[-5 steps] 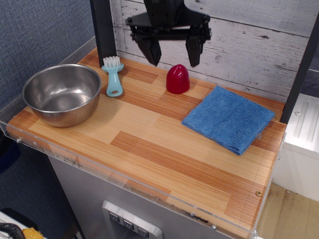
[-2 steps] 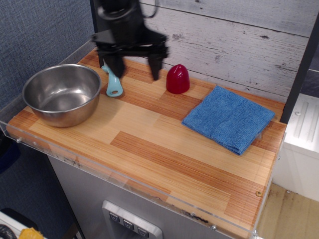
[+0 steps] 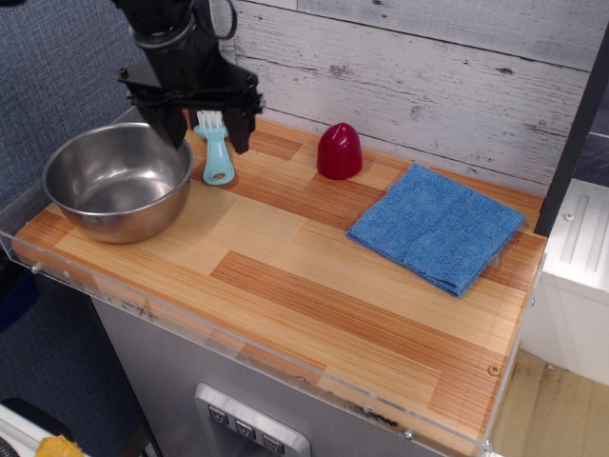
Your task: Move the metal pot in front of the blue cloth and near the front right corner of the table.
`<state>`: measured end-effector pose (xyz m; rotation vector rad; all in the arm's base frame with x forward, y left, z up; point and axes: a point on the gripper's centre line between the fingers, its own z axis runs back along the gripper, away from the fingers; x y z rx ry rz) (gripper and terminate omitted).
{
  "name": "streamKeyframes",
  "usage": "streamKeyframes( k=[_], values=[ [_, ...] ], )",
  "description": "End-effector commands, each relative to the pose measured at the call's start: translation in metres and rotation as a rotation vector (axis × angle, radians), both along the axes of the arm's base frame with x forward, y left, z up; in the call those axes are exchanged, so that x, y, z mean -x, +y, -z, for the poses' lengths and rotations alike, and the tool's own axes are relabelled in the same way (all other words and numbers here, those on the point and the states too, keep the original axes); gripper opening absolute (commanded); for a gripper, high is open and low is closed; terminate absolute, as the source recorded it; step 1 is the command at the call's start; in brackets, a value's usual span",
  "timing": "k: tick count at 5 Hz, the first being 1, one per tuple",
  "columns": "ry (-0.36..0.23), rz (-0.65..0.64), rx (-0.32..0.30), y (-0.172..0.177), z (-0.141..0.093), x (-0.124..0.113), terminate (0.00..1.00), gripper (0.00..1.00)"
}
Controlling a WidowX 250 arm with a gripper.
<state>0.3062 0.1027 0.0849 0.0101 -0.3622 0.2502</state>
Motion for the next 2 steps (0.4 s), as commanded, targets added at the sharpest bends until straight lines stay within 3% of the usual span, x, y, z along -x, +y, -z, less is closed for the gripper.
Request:
streamKeyframes(
  k=[1, 2],
  values=[
    [0.017, 0.023, -0.09, 0.0092, 0.0165, -0.005, 0.0, 1.0],
    [0.063, -0.004, -0.116, 0.0108, 0.0234, 0.0023, 0.0, 1.0]
  ],
)
